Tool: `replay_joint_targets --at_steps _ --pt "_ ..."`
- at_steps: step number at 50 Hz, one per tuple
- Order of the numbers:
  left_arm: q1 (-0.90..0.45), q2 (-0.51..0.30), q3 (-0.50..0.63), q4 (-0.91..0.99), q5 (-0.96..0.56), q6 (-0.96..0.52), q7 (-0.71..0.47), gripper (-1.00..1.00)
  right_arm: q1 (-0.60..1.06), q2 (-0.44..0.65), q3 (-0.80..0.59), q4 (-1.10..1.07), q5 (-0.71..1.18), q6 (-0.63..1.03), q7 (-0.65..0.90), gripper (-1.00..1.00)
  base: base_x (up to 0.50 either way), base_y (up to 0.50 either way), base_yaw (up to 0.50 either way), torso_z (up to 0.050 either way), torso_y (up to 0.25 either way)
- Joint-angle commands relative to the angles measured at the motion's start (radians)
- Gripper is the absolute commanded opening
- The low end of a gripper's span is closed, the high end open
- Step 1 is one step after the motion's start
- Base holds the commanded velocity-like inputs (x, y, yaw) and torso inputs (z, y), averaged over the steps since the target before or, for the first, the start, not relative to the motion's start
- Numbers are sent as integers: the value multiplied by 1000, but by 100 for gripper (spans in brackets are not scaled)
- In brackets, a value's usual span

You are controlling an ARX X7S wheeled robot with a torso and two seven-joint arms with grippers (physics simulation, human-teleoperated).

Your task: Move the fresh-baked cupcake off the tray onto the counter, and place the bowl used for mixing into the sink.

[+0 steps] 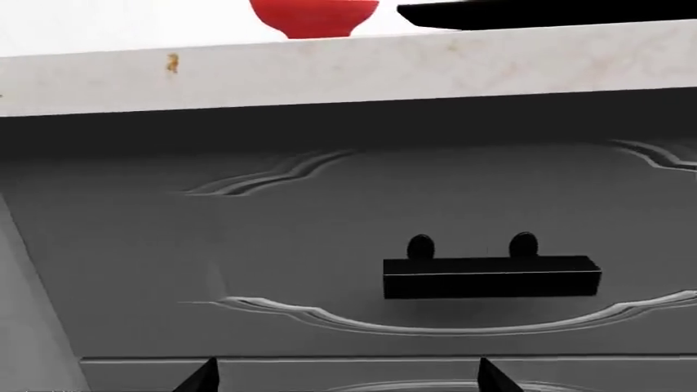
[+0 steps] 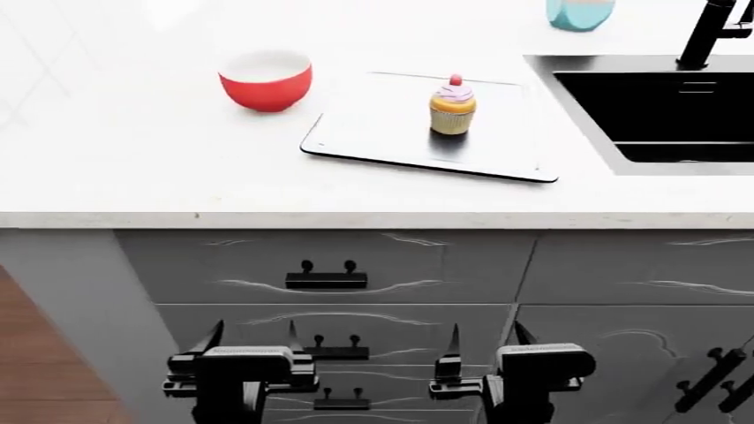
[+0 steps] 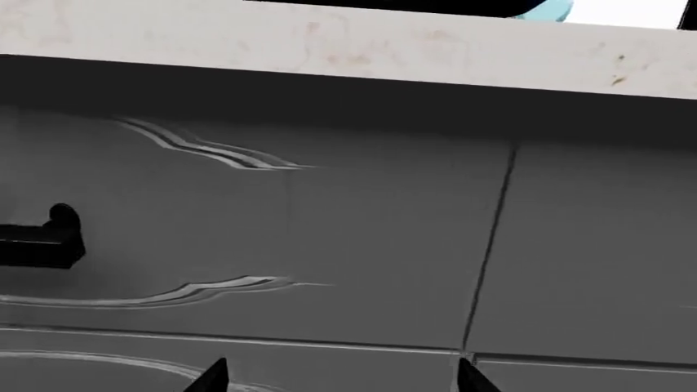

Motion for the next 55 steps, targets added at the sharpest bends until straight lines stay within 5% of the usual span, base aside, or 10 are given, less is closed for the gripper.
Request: replay_joint_targets --at_steps 1,17,21,26,33,36,41,43,47,55 --pt "-4 -2 -3 -3 -4 -3 -22 100 2 5 -7 1 7 -3 5 100 -1 500 0 0 0" --pt "-14 -29 10 15 -51 -66 11 100 12 8 15 -19 97 97 -4 100 0 102 0 32 62" --pt "-61 -68 51 50 78 -47 -32 100 11 55 35 -185 110 303 47 100 0 0 0 50 90" --pt "-246 -151 -16 425 -29 -390 37 100 149 182 103 -682 213 932 123 100 0 0 0 50 73" --pt "-536 -213 -138 619 -193 -761 70 100 414 226 298 -959 448 1512 215 100 0 0 0 50 69" --pt "-650 -238 -190 664 -265 -917 78 100 594 420 319 -783 898 1511 629 100 0 0 0 50 69" --pt "-833 -264 -261 688 -348 -1079 88 100 862 594 65 -645 1648 1389 1359 100 0 0 0 50 69" --pt "-882 -306 -222 677 -360 -1109 125 100 1035 716 -167 -629 1905 1240 1377 100 0 0 0 50 64" --pt "-956 -328 -157 630 -357 -1178 130 100 1267 731 -409 -537 2004 1168 1375 100 0 0 0 50 64" --pt "-922 -384 -63 622 -336 -1121 178 100 1375 743 -538 -497 2041 1133 1355 100 0 0 0 50 65"
